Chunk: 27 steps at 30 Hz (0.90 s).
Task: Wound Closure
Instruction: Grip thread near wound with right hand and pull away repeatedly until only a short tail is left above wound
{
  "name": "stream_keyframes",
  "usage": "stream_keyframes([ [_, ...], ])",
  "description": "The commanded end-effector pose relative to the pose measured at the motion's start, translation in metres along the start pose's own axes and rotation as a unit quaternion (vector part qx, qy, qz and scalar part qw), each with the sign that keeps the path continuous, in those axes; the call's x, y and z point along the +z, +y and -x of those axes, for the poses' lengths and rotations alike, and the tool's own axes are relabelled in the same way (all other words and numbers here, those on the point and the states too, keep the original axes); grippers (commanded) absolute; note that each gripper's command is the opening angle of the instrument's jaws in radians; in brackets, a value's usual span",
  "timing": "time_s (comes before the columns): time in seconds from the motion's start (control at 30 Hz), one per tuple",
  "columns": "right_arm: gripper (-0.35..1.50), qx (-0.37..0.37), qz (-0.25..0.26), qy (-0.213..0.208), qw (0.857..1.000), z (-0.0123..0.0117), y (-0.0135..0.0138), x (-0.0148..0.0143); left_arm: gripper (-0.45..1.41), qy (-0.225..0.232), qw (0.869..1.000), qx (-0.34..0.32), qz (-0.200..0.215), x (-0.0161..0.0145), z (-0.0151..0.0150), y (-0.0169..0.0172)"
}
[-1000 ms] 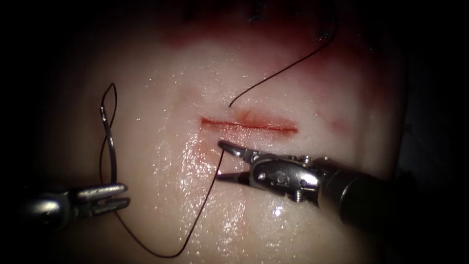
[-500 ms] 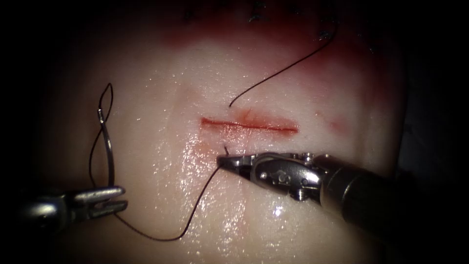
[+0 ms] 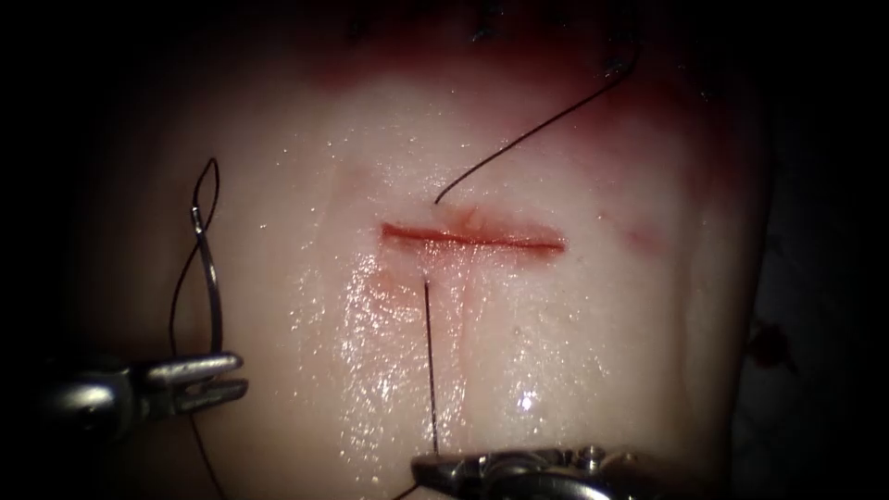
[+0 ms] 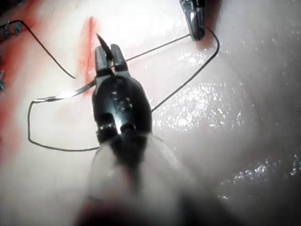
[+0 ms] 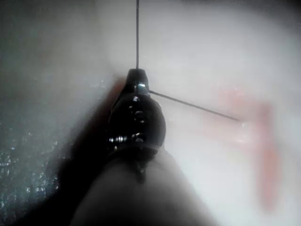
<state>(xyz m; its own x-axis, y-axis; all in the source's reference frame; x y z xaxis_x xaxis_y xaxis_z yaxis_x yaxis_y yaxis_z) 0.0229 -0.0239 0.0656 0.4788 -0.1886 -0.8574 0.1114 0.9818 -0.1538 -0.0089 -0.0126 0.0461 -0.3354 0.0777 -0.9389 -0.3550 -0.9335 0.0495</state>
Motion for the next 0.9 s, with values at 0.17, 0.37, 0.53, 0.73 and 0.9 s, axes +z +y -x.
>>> stream_keyframes([
  [0.17, -0.35, 0.019, -0.034, 0.018, 0.999, -0.0039, -0.0060, 0.0017, -0.35, 0.001, 1.000, 0.001, 0.000, 0.0008, 0.0004, 0.0000],
  [0.37, -0.35, 0.043, -0.060, 0.045, 0.996, -0.0071, -0.0086, 0.0033, -0.35, 0.002, 1.000, 0.001, 0.001, 0.0008, 0.0004, 0.0001],
  [0.53, 1.30, 0.070, 0.021, 0.044, 0.996, -0.0062, -0.0045, 0.0024, -0.35, 0.003, 1.000, 0.001, 0.001, 0.0008, 0.0004, 0.0000],
  [0.73, 1.36, 0.072, 0.061, 0.053, 0.994, -0.0041, 0.0018, -0.0009, -0.35, 0.003, 1.000, 0.001, 0.001, 0.0008, 0.0005, 0.0000],
  [0.9, 1.33, 0.048, 0.082, 0.042, 0.995, -0.0012, 0.0086, -0.0033, -0.35, 0.002, 1.000, 0.001, 0.001, 0.0009, 0.0005, 0.0000],
])
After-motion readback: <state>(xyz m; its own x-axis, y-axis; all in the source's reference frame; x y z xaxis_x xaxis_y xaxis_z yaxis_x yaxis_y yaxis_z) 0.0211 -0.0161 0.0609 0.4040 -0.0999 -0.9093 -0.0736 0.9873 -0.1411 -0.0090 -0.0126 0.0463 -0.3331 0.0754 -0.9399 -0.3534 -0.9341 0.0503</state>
